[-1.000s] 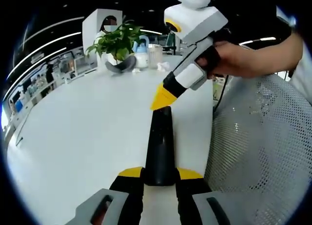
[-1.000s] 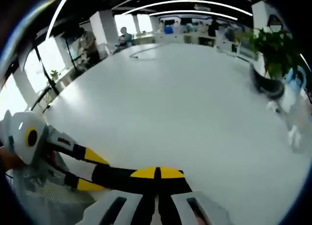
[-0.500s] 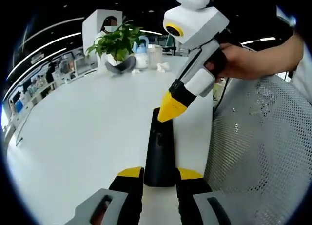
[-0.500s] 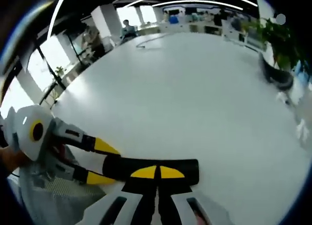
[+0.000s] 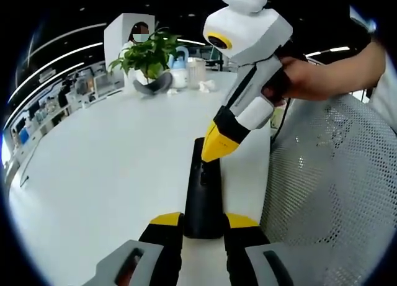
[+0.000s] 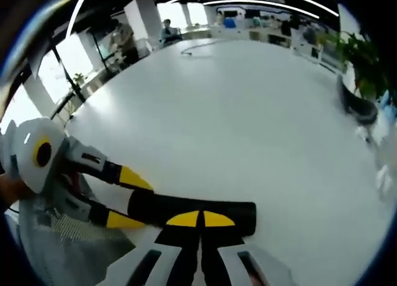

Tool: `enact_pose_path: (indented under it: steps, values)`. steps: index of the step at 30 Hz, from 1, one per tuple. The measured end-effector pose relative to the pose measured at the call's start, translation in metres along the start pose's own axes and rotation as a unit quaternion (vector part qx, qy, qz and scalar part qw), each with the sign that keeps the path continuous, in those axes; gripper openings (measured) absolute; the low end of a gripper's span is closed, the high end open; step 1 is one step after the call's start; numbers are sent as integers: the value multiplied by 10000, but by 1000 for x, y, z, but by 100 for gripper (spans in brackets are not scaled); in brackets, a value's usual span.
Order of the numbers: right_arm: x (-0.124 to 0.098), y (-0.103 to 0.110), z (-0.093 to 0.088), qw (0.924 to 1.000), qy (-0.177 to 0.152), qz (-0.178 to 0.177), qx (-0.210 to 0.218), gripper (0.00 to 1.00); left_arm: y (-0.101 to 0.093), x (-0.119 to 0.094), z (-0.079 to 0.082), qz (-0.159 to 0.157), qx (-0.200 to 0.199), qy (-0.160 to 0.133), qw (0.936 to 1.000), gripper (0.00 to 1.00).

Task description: Press the specified remote control buttons in sequence, fully releasing each button before pressing the next.

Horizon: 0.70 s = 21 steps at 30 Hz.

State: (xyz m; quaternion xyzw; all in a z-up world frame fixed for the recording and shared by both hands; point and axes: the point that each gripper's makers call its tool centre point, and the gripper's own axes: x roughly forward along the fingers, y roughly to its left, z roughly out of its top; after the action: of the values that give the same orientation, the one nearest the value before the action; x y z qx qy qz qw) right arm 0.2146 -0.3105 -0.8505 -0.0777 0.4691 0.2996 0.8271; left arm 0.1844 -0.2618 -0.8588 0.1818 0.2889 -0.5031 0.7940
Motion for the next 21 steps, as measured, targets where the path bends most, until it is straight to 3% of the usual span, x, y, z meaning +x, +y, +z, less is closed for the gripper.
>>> enact_pose_path:
  steps: [11,16,21]
  values:
    - [1,0,-1,9996,191,-38,-211,0,0,0,0,-17,-3,-20,10000,24]
    - [-1,-1,-2,9999,-10,-104,-135,0,0,0,0,-26,4,-22,10000,24]
    - [-1,0,-1,9992,-198,-151,-320,0,1,0,0,-36,-11,-21,10000,24]
